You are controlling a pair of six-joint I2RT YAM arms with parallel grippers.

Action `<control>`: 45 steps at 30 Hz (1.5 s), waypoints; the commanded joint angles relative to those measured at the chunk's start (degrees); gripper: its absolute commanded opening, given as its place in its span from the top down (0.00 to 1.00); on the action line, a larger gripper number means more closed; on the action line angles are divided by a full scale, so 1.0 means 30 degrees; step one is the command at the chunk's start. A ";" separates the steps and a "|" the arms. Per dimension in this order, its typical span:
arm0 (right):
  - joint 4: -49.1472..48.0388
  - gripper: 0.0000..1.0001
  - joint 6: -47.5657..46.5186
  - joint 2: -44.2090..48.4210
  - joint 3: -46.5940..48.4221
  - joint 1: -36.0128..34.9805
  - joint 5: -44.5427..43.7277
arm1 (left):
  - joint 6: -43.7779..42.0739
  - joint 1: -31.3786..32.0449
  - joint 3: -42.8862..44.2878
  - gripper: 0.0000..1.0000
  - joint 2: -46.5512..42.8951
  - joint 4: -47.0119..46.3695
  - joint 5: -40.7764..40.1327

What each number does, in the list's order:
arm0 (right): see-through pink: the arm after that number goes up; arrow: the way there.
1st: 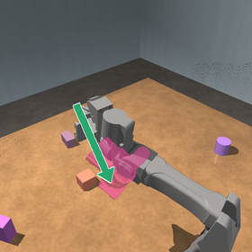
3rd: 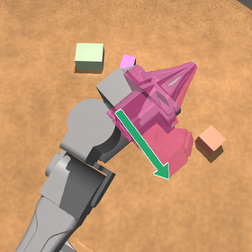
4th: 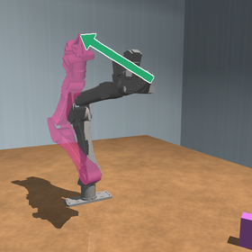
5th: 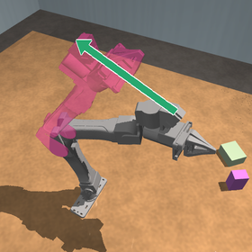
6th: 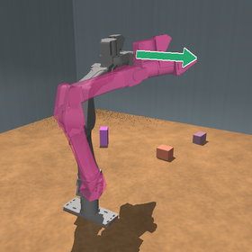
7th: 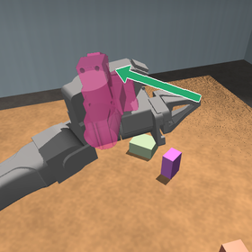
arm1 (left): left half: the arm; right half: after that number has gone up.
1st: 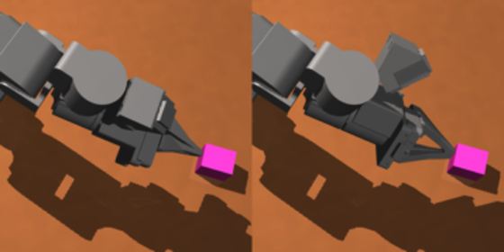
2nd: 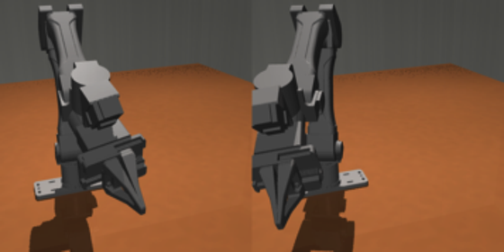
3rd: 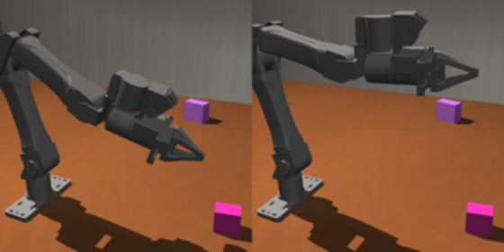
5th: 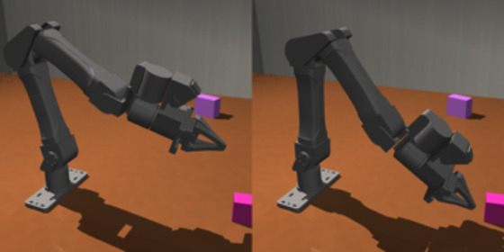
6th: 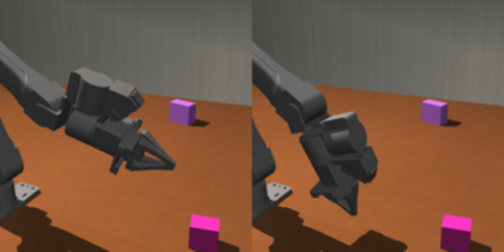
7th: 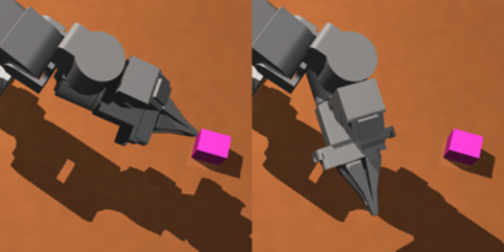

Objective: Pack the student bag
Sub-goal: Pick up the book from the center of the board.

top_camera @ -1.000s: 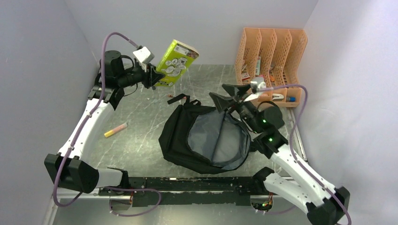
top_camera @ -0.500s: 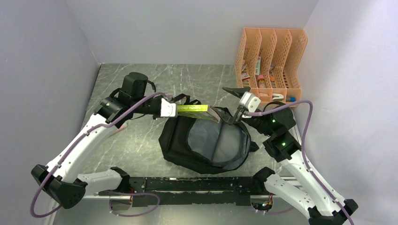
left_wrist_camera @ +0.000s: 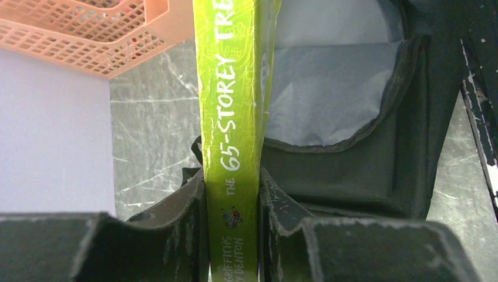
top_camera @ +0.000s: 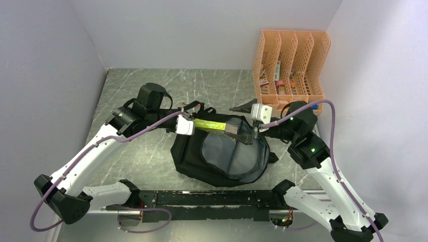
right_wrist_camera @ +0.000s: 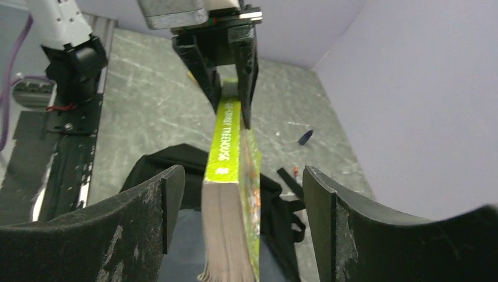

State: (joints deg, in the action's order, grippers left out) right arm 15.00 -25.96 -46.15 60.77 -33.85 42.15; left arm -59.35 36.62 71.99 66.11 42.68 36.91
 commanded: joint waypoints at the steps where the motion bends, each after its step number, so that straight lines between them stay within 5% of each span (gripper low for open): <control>1: 0.2261 0.22 -0.0063 0.0609 0.0459 -0.0012 0.0758 | -0.0531 0.0234 0.0014 0.95 -0.0498 -0.1504 -0.0034; 17: -0.0145 0.23 -0.0346 -0.0342 -0.3075 -0.0027 -0.1324 | -0.0204 0.0271 0.0748 0.95 -0.0591 -0.1291 0.1856; 45: -0.2670 0.64 0.1424 -0.1535 -0.4437 -0.0140 0.0566 | 0.0893 0.0416 0.0709 0.95 -0.0155 -0.2099 0.2254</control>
State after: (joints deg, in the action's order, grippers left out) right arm 9.23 -22.26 -50.92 48.10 -33.93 42.94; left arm -57.12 36.99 71.53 66.02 41.85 39.33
